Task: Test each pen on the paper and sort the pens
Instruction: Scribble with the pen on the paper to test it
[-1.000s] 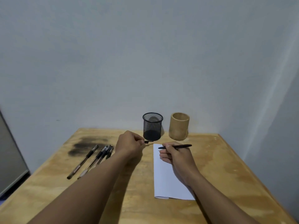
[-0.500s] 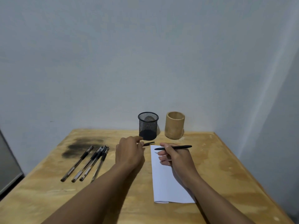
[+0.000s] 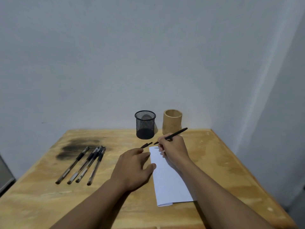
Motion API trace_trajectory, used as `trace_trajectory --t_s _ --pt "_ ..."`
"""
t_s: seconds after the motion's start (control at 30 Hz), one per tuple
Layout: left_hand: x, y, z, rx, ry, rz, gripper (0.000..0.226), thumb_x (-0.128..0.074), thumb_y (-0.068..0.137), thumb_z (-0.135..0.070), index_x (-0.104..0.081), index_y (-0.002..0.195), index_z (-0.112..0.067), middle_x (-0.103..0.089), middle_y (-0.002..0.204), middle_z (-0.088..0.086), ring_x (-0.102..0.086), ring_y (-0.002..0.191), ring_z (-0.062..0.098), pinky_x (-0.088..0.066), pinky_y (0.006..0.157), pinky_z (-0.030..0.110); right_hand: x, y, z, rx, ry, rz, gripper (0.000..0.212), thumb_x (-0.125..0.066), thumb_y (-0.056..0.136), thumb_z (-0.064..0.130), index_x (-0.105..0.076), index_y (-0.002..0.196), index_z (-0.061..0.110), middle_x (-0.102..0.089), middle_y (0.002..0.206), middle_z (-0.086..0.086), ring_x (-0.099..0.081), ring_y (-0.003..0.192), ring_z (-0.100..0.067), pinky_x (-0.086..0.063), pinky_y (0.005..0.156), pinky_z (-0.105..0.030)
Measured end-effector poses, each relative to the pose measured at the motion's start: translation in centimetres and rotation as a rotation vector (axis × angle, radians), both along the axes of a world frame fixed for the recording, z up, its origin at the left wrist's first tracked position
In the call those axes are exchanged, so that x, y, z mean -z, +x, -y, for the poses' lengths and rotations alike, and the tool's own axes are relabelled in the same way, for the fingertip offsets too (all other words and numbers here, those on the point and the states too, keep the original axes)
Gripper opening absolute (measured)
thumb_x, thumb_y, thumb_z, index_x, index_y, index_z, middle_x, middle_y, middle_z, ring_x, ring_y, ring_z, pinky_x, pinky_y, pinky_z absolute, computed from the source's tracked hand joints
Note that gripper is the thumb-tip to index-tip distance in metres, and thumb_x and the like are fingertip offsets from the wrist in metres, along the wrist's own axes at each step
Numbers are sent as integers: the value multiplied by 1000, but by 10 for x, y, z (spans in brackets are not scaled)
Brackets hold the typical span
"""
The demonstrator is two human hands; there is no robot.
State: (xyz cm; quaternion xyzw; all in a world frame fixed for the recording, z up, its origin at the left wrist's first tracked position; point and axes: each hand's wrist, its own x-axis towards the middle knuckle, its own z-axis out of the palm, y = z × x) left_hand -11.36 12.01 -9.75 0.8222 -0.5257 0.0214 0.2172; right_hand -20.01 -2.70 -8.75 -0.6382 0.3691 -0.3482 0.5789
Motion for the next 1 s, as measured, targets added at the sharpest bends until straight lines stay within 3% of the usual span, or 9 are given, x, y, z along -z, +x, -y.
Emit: trace_trajectory --t_s 0.17,0.33,0.6,0.73,0.83,1.0 --pt "6 2 -1 5 14 -6 58 -47 89 -61 -52 141 -35 -50 148 -3 -41 136 17 -34 111 37 12 7 5 16 -134 -101 16 -66 91 21 -73 82 11 -72 69 -6 -71 68 -22 -59 60 -33" --pt "13 5 2 -8 46 34 63 -41 89 -63 -42 146 -38 -45 151 0 -35 140 18 -29 114 39 14 1 6 16 -217 -160 19 -68 92 24 -73 83 9 -74 72 -5 -72 68 -18 -59 64 -31" --pt "16 7 3 -15 50 39 64 -37 87 -65 -44 145 -39 -47 150 0 -37 139 19 -30 114 40 14 3 5 -17 -266 -229 15 -70 92 25 -73 90 11 -75 79 -2 -72 76 -16 -61 68 -31" --pt "17 6 3 -21 46 41 63 -39 87 -64 -46 144 -38 -47 150 0 -37 139 19 -30 113 38 14 5 2 -5 -304 -237 17 -67 95 28 -72 91 12 -73 77 0 -69 72 -14 -52 61 -25" --pt "16 7 3 -21 47 37 63 -39 87 -64 -46 144 -38 -46 151 -1 -37 139 18 -30 113 39 14 4 4 -31 -292 -244 11 -70 92 23 -71 89 13 -73 78 -2 -71 77 -16 -61 69 -31" --pt "16 7 3 -24 59 33 65 -37 86 -66 -46 144 -38 -45 152 -1 -36 140 18 -30 114 39 14 1 3 -12 -304 -253 12 -69 93 23 -72 91 12 -74 81 -1 -72 76 -15 -61 69 -29"
